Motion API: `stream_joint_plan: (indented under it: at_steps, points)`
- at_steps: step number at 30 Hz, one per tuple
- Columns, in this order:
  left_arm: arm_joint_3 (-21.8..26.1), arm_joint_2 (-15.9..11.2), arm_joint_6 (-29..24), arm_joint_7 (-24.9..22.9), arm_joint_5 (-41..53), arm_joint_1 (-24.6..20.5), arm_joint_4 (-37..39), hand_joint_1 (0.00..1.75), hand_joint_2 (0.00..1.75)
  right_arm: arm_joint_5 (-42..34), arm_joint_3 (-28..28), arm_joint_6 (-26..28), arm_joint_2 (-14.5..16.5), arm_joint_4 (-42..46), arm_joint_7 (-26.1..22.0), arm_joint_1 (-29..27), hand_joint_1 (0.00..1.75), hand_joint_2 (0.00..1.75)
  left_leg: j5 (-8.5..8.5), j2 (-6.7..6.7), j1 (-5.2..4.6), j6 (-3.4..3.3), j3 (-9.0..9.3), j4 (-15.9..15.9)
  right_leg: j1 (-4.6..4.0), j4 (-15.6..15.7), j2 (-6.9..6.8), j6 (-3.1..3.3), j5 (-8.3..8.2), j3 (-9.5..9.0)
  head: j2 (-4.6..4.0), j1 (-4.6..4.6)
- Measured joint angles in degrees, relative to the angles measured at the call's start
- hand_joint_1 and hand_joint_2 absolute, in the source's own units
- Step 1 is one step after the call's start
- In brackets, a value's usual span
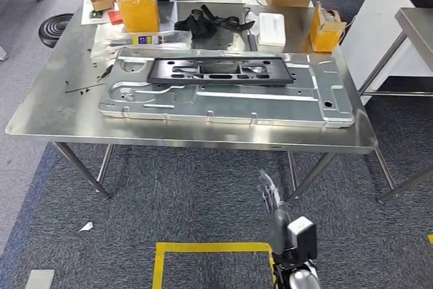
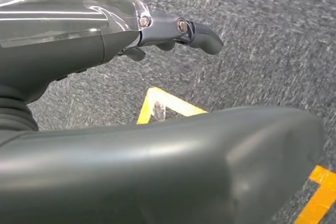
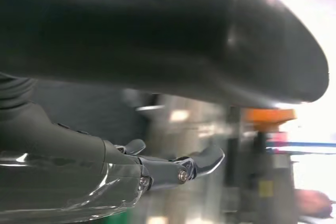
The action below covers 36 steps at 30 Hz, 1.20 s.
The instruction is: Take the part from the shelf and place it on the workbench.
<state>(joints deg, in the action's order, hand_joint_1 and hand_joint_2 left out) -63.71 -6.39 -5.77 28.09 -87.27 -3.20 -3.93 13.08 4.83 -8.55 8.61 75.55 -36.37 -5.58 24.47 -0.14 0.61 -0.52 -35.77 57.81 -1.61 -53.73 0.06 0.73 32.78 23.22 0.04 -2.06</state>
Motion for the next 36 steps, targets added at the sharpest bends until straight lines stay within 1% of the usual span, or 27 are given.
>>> stream_joint_plan:
  at_steps: [2, 3, 4, 6, 7, 8, 9, 10, 11, 13, 14, 18, 19, 20, 21, 22, 23, 24, 25, 26, 27, 29, 31, 32, 34, 35, 36]
  points:
    - [0.2, 0.2, 0.0, 0.2, 0.0, 0.1, 0.1, 0.0, 0.0, 3.1, -1.4, 3.4, 0.0, -7.2, -0.1, 1.4, 0.0, 0.0, -0.38, -0.04, 0.08, 0.64, -0.58, -0.1, 0.1, 1.1, -0.19, 0.41, -0.86, 0.43, 0.0, -0.02]
    - [0.3, 0.4, 0.1, 0.3, 0.0, 0.2, 0.2, 0.0, 0.0, 5.0, -2.2, 5.6, 0.0, -11.1, -0.4, 2.2, 0.0, 0.0, 0.81, -0.08, 0.06, 0.87, -1.05, 0.6, 0.24, 1.4, -0.33, 0.81, -1.57, 0.93, 0.0, -0.05]
    - [0.3, 0.5, 0.1, 0.4, 0.0, 0.2, 0.2, 0.0, 0.0, 7.2, -3.1, 8.0, 0.0, -15.5, -0.8, 3.2, 0.0, 0.0, 3.04, -0.12, 0.04, 1.05, -1.7, 2.3, 0.39, 1.6, -0.49, 1.16, -2.34, 1.61, 0.0, -0.08]
    - [0.4, 0.8, 0.3, 0.6, 0.0, 0.2, 0.3, 0.0, 0.0, 11.0, -5.1, 12.4, -0.1, -25.1, -1.2, 5.4, 0.0, 0.0, 8.78, -0.11, 0.13, 1.4, -3.27, 8.7, 0.43, 1.3, -0.72, 1.54, -3.53, 3.33, 0.0, -0.12]
    - [0.4, 0.9, 0.5, 0.6, 0.0, 0.2, 0.3, 0.0, 0.0, 12.0, -6.2, 13.6, -0.3, -29.8, -1.0, 6.3, 0.0, 0.0, 10.39, -0.11, 0.21, 1.63, -3.8, 12.3, 0.42, 0.9, -0.87, 1.52, -3.99, 4.25, 0.0, -0.11]
    - [0.4, 1.0, 0.6, 0.7, 0.0, 0.2, 0.3, 0.0, 0.0, 12.7, -7.4, 14.6, -0.6, -34.4, -0.4, 7.0, 0.0, 0.0, 10.56, -0.1, 0.32, 1.88, -3.83, 14.9, 0.42, 0.5, -1.03, 1.43, -4.42, 5.22, 0.0, -0.11]
    - [0.4, 1.1, 0.8, 0.7, 0.0, 0.2, 0.3, 0.0, 0.0, 13.2, -8.5, 15.6, -0.9, -38.6, 0.4, 7.5, 0.0, 0.0, 9.43, -0.09, 0.48, 2.11, -3.13, 15.9, 0.47, 0.0, -1.18, 1.29, -4.77, 6.25, 0.0, -0.11]
    - [0.4, 1.2, 0.8, 0.7, 0.0, 0.2, 0.3, 0.0, 0.0, 13.9, -9.6, 16.6, -1.2, -42.3, 1.6, 7.8, 0.0, 0.0, 7.69, -0.08, 0.69, 2.31, -1.52, 15.0, 0.54, -0.7, -1.27, 1.1, -5.06, 7.33, 0.0, -0.1]
    - [0.4, 1.3, 0.8, 0.7, 0.0, 0.1, 0.3, 0.0, 0.0, 14.5, -10.4, 17.8, -1.6, -45.7, 3.1, 8.0, 0.0, 0.0, 6.33, -0.07, 0.91, 2.46, 0.97, 12.2, 0.6, -1.5, -1.32, 0.89, -5.27, 8.39, 0.0, -0.1]
    - [0.4, 1.5, 0.9, 0.7, 0.0, 0.1, 0.3, 0.0, 0.0, 15.2, -11.1, 19.3, -2.2, -49.6, 5.3, 8.1, 0.0, 0.0, 5.68, -0.07, 1.19, 2.58, 5.41, 6.5, 0.68, -2.7, -1.33, 0.58, -5.47, 9.85, 0.0, -0.11]
    - [0.4, 1.6, 0.9, 0.7, 0.0, 0.0, 0.3, 0.0, 0.0, 15.3, -11.3, 19.5, -2.4, -50.5, 5.8, 8.1, 0.0, 0.0, 6.01, -0.07, 1.25, 2.58, 6.6, 4.9, 0.68, -3.0, -1.33, 0.51, -5.49, 10.15, 0.0, -0.12]
    - [0.4, 1.6, 0.9, 0.7, 0.0, 0.0, 0.4, 0.0, 0.0, 15.2, -11.5, 19.5, -2.6, -51.3, 6.5, 8.1, 0.0, 0.0, 6.71, -0.09, 1.16, 2.53, 7.84, 2.8, 0.54, -3.6, -1.31, 0.38, -5.47, 10.55, 0.0, -0.11]
    - [0.4, 1.7, 0.9, 0.7, 0.0, -0.1, 0.4, 0.0, 0.0, 15.2, -12.1, 19.6, -2.9, -53.0, 8.4, 7.9, 0.0, 0.0, 7.29, -0.11, 1.03, 2.24, 8.25, 1.7, 0.51, -3.9, -1.28, 0.0, -5.8, 11.02, 0.0, -0.09]
    - [0.3, 1.8, 1.0, 0.7, 0.0, -0.1, 0.4, 0.0, 0.0, 15.3, -12.8, 19.4, -3.5, -55.3, 12.1, 7.5, 0.0, 0.0, 7.44, -0.04, 1.0, 1.42, 8.16, 0.5, 0.57, -4.9, -1.09, -0.68, -5.0, 11.78, 0.0, -0.03]
    - [0.2, 2.0, 1.0, 0.6, 0.0, -0.2, 0.4, 0.0, 0.0, 15.5, -13.6, 19.1, -4.0, -57.6, 16.2, 7.1, 0.0, 0.0, 7.3, 0.05, 0.99, 0.56, 7.59, -0.1, 0.74, -6.4, -0.9, -1.38, -3.35, 12.58, 0.0, 0.04]
    - [-0.1, 2.1, 1.0, 0.6, 0.0, -0.2, 0.5, 0.0, 0.0, 15.8, -14.4, 18.7, -4.6, -59.9, 20.9, 6.7, 0.0, 0.0, 6.86, 0.15, 0.99, -0.28, 6.68, -0.3, 0.96, -9.0, -0.7, -2.15, -0.91, 13.57, 0.0, 0.09]
    - [-0.3, 2.2, 1.1, 0.5, 0.0, -0.2, 0.5, 0.0, 0.0, 16.1, -14.8, 18.1, -5.0, -61.2, 24.4, 6.4, 0.0, 0.0, 5.98, 0.28, 1.02, -0.87, 5.69, -0.4, 1.19, -12.5, -0.52, -2.64, 2.29, 14.43, 0.0, 0.14]
    - [-0.4, 2.2, 1.1, 0.5, 0.0, -0.2, 0.5, 0.0, 0.0, 16.3, -15.0, 17.6, -5.1, -61.8, 26.3, 6.3, 0.0, 0.0, 5.36, 0.35, 0.95, -0.92, 4.95, -0.3, 1.38, -16.1, -0.51, -2.86, 4.32, 14.96, 0.0, 0.16]
    - [-0.6, 2.2, 1.2, 0.4, 0.0, -0.2, 0.5, 0.0, 0.0, 16.3, -15.2, 17.2, -5.2, -62.3, 27.8, 6.3, 0.0, 0.0, 4.74, 0.43, 0.9, -0.94, 4.19, -0.3, 1.54, -18.9, -0.5, -3.05, 5.06, 15.04, 0.0, 0.16]
    - [-0.7, 2.2, 1.2, 0.4, 0.0, -0.2, 0.6, 0.0, 0.0, 16.3, -15.4, 17.0, -5.2, -62.7, 28.7, 6.3, 0.0, 0.0, 4.14, 0.5, 0.85, -0.89, 3.44, -0.3, 1.64, -20.0, -0.48, -3.17, 4.48, 14.38, 0.0, 0.17]
    - [-0.7, 2.2, 1.3, 0.4, 0.0, -0.2, 0.6, 0.0, 0.0, 16.3, -15.5, 16.7, -5.3, -63.0, 29.3, 6.2, 0.0, 0.0, 3.57, 0.55, 0.82, -0.8, 2.72, -0.2, 1.69, -19.1, -0.45, -3.2, 2.94, 12.76, 0.0, 0.16]
    - [-1.0, 2.2, 1.4, 0.4, 0.0, -0.3, 0.6, 0.0, 0.0, 16.1, -15.9, 16.3, -5.4, -63.3, 29.8, 6.4, 0.0, 0.0, 2.46, 0.55, 0.76, -0.51, 1.54, -0.2, 1.64, -11.7, -0.25, -2.81, 0.29, 6.78, 0.0, 0.16]
    - [-1.2, 2.2, 1.4, 0.4, 0.0, -0.4, 0.6, 0.0, 0.0, 15.9, -16.3, 15.9, -5.5, -63.5, 29.8, 6.5, 0.0, 0.0, 1.4, 0.54, 0.6, -0.03, 0.85, -0.1, 1.4, -2.6, -0.01, -2.02, 0.12, 0.55, 0.0, 0.17]
    - [-1.3, 2.2, 1.5, 0.4, 0.0, -0.4, 0.6, 0.0, 0.0, 15.8, -16.5, 15.7, -5.5, -63.6, 29.8, 6.6, 0.0, 0.0, 0.83, 0.55, 0.57, 0.29, 0.62, -0.2, 1.26, 0.0, 0.09, -1.64, 0.42, -1.02, 0.0, 0.17]
    - [-1.5, 2.2, 1.6, 0.4, 0.0, -0.4, 0.7, 0.0, 0.0, 15.6, -16.9, 15.3, -5.5, -63.7, 29.6, 6.6, 0.0, 0.0, -0.08, 0.55, 0.62, 0.98, 0.24, -0.5, 1.24, 1.3, 0.02, -0.92, -0.09, -1.09, 0.0, 0.15]
    - [-1.6, 2.1, 1.7, 0.4, 0.0, -0.3, 0.8, 0.0, 0.0, 15.5, -17.0, 15.1, -5.5, -63.8, 29.4, 6.7, 0.0, 0.0, 0.55, 0.55, 0.66, 1.23, -0.05, -0.2, 1.3, 1.4, -0.14, -0.42, -0.72, -0.54, 0.0, 0.13]
    - [-1.7, 2.1, 1.8, 0.4, 0.0, -0.2, 0.8, 0.0, 0.0, 15.4, -17.2, 14.9, -5.5, -63.9, 29.4, 6.7, 0.0, 0.0, 2.31, 0.53, 0.66, 1.4, -0.5, 1.0, 1.36, 1.4, -0.34, 0.08, -1.41, 0.08, 0.0, 0.08]
